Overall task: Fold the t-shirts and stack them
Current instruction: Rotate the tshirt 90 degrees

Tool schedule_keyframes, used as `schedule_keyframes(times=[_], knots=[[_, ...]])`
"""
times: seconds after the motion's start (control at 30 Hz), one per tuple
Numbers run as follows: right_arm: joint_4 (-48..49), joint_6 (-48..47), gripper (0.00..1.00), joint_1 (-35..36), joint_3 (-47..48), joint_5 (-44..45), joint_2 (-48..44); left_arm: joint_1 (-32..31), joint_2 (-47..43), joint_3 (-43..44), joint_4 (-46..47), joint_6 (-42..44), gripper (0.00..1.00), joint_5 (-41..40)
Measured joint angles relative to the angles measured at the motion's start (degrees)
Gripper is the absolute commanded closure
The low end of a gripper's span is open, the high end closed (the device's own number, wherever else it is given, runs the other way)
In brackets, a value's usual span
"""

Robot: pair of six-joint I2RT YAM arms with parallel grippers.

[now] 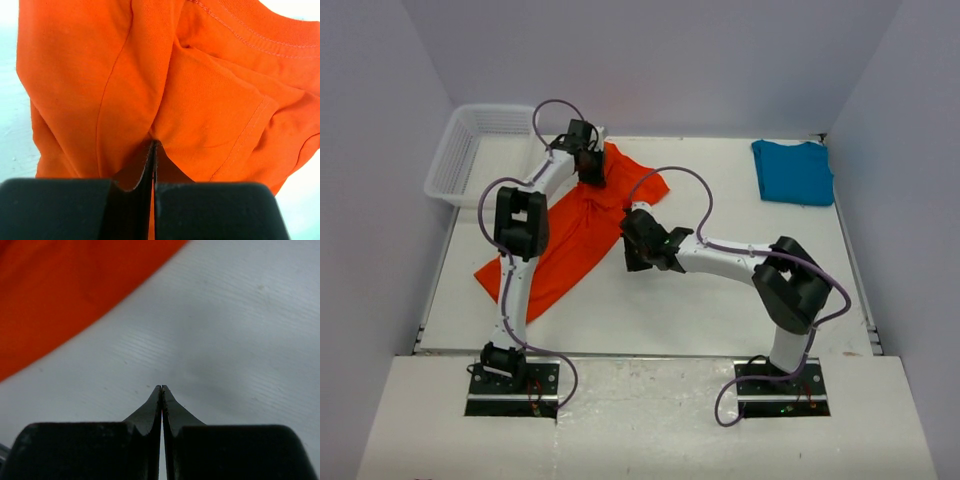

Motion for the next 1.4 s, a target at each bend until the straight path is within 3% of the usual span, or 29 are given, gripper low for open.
schedule_keyframes(times=[0.23, 0.43, 0.67, 1.07, 1.4], knots=[[25.33, 4.28, 1.00, 3.08, -5.92, -3.69, 0.66, 0.31, 0.00, 0.22, -0.48, 1.09, 1.00, -0.92], [31.15, 6.75, 1.00, 3.93, 6.58, -8.15, 10.58, 0.33, -0.02, 0.22, -0.52, 1.73, 1.00, -0.92], [32.65, 10.19, 1.00, 4.00, 15.98, -14.86, 19.28, 0.66, -0.04, 0.72, -1.62, 2.45, 1.00, -0.92], [31.47, 14.29, 1.00, 7.54, 17.68, -18.86, 27.43, 2.75, -0.04, 1.22, -3.19, 2.80, 1.00, -0.83], [29.70, 16.22, 1.00, 8.63, 17.68, -17.22, 28.44, 2.73, -0.04, 1.22, -3.19, 3.21, 1.00, -0.48]])
